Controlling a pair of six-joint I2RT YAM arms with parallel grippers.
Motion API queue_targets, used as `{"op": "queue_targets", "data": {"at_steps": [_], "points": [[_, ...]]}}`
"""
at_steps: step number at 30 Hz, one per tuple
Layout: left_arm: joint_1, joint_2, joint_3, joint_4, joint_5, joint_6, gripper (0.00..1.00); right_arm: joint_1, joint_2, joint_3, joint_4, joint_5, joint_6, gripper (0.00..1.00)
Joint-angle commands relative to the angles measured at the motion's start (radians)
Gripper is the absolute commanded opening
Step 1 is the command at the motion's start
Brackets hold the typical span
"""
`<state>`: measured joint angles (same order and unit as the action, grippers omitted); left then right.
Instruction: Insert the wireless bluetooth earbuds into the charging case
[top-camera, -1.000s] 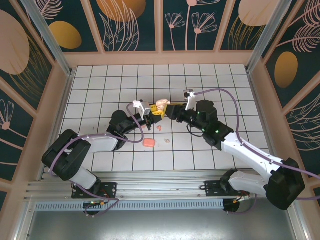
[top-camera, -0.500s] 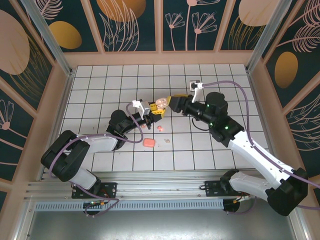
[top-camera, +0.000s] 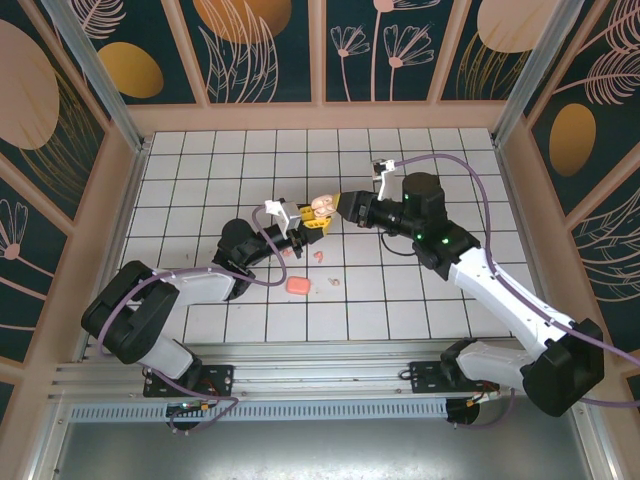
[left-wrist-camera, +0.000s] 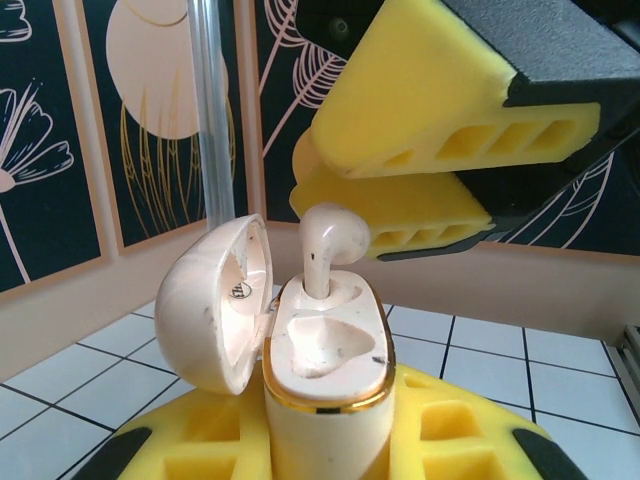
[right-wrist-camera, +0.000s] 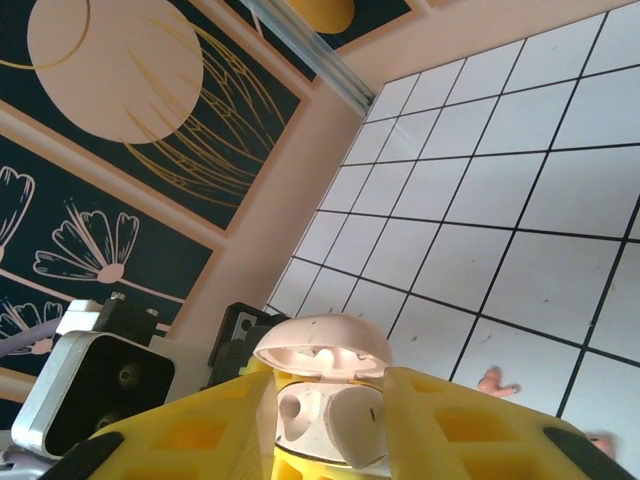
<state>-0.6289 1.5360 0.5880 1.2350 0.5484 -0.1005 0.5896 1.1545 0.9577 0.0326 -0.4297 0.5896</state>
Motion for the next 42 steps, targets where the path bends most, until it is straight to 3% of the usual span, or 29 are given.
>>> {"op": "queue_targets", "data": {"at_steps": [1,17,29,42], "points": [[-0.003,-0.024,0.027,0.009,0.009,0.021,0.08,-0.005,-0.002,0.020,0.020,-0.051,0.013,0.31],[-0.003,-0.027,0.027,-0.006,0.005,0.030,0.08,-0.002,-0.024,-0.005,0.014,-0.080,0.056,0.25],[-0.003,-0.034,0.020,-0.009,0.004,0.033,0.08,0.002,-0.048,-0.007,-0.020,-0.058,0.059,0.37],[-0.003,-0.040,0.021,-0.011,-0.001,0.033,0.08,0.008,-0.051,-0.011,-0.033,-0.070,0.059,0.35]]}}
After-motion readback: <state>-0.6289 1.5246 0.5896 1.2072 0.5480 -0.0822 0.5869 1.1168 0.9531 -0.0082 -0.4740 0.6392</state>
